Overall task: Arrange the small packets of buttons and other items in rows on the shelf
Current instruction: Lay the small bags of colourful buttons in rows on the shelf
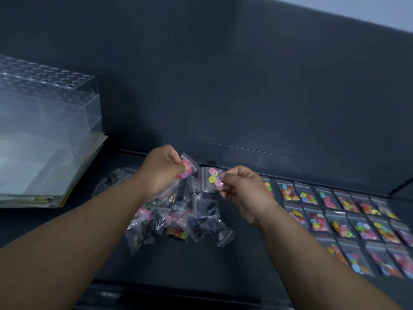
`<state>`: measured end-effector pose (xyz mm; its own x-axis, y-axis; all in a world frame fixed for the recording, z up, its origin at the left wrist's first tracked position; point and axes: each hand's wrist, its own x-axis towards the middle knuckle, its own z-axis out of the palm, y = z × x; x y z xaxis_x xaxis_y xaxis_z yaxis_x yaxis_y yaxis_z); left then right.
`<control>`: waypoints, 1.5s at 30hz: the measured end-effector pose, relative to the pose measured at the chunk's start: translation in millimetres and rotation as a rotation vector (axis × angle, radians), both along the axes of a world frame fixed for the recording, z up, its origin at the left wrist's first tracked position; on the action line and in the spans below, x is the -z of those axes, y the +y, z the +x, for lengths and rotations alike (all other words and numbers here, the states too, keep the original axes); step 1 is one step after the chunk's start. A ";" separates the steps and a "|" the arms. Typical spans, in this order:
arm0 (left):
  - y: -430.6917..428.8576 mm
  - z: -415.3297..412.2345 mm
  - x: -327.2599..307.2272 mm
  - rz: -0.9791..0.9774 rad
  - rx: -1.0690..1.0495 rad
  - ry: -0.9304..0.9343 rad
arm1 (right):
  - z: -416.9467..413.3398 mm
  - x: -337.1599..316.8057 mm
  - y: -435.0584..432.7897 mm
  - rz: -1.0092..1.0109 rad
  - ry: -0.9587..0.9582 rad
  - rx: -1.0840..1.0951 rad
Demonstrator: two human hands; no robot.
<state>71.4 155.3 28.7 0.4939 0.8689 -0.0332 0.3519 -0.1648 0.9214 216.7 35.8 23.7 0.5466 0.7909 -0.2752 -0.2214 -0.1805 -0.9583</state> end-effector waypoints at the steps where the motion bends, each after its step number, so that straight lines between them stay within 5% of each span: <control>1: -3.5 1.1 -3.6 -0.054 -0.007 -0.050 | 0.7 -1.4 -1.9 0.003 0.013 0.007; 6: -24.6 12.1 -17.3 -0.374 0.003 -0.182 | 8.3 -11.1 -14.5 0.069 0.167 0.049; 16: -104.2 81.1 -31.4 -0.649 0.093 -0.254 | 61.4 -19.6 -75.6 0.119 0.426 -0.065; 26: -208.9 184.2 -22.5 -0.456 0.083 -0.139 | 153.2 -11.8 -187.6 0.009 0.146 -0.121; 37: -301.0 265.5 -9.2 -0.494 0.144 -0.097 | 236.9 3.5 -288.3 -0.103 -0.059 -0.088; 45: -326.3 297.4 -12.3 -0.608 0.109 -0.138 | 305.2 9.2 -352.6 -0.198 -0.145 0.136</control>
